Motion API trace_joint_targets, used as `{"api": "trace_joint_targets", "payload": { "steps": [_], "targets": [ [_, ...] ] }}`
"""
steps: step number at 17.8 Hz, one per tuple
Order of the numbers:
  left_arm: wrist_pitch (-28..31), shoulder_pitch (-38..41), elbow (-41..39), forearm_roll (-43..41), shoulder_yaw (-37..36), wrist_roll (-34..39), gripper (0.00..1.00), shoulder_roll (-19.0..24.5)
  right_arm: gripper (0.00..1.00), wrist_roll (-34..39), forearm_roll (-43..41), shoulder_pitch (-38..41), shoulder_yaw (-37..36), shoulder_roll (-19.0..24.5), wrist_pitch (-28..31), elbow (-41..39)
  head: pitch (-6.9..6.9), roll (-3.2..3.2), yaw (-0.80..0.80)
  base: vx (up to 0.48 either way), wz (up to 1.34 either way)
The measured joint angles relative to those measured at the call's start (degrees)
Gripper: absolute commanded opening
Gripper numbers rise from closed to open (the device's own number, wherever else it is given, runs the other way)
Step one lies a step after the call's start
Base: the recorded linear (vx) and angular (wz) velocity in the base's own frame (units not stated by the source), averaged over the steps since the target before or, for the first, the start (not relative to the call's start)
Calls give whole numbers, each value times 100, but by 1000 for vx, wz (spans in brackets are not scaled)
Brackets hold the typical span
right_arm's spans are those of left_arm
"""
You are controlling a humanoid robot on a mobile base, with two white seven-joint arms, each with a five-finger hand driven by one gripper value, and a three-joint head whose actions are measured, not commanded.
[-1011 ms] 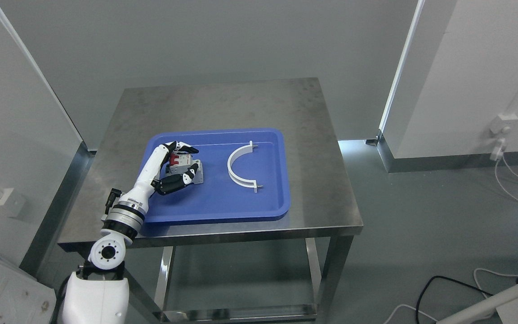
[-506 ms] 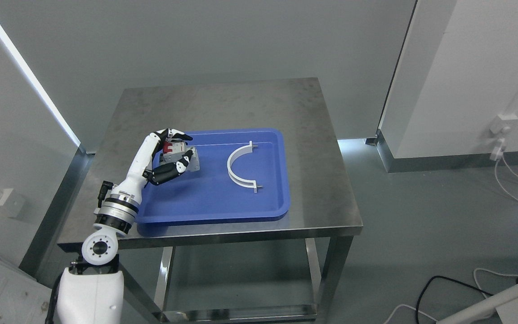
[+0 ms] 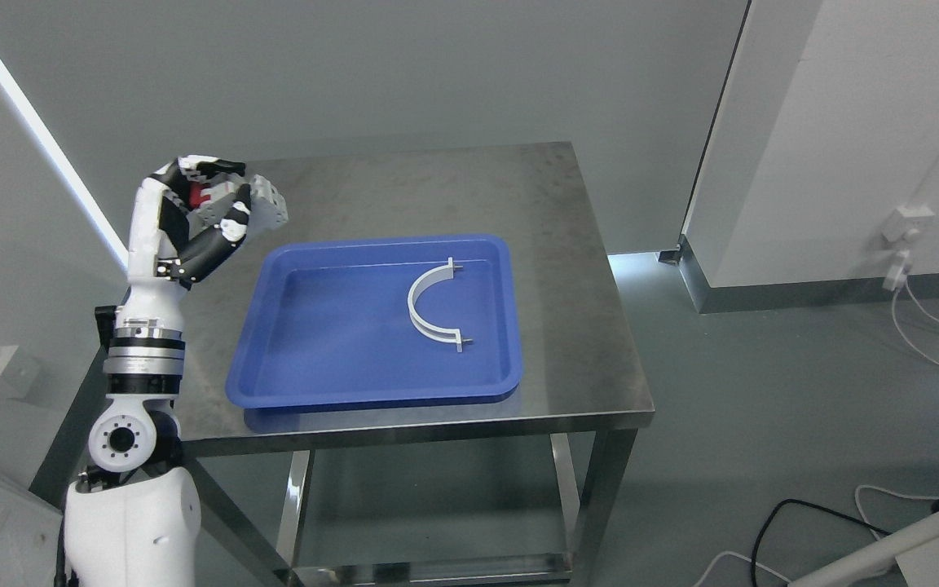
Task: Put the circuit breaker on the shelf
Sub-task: 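Lift the circuit breaker off the tray with the left hand, then carry the breaker in the left hand while turning toward the bin shelf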
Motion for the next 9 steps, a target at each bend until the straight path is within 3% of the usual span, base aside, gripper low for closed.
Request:
{"api": "trace_joint_targets", "payload": {
  "steps": [5, 9],
  "targets": [
    [38, 282, -86, 709, 324, 643, 2, 0, 100, 0, 0, -1, 0, 0, 0, 0, 0, 0, 0, -21, -13],
    [102, 592, -225, 1014, 454, 712, 2, 0, 100, 0, 0, -1, 0, 0, 0, 0, 0, 0, 0, -110, -148]
  ]
}}
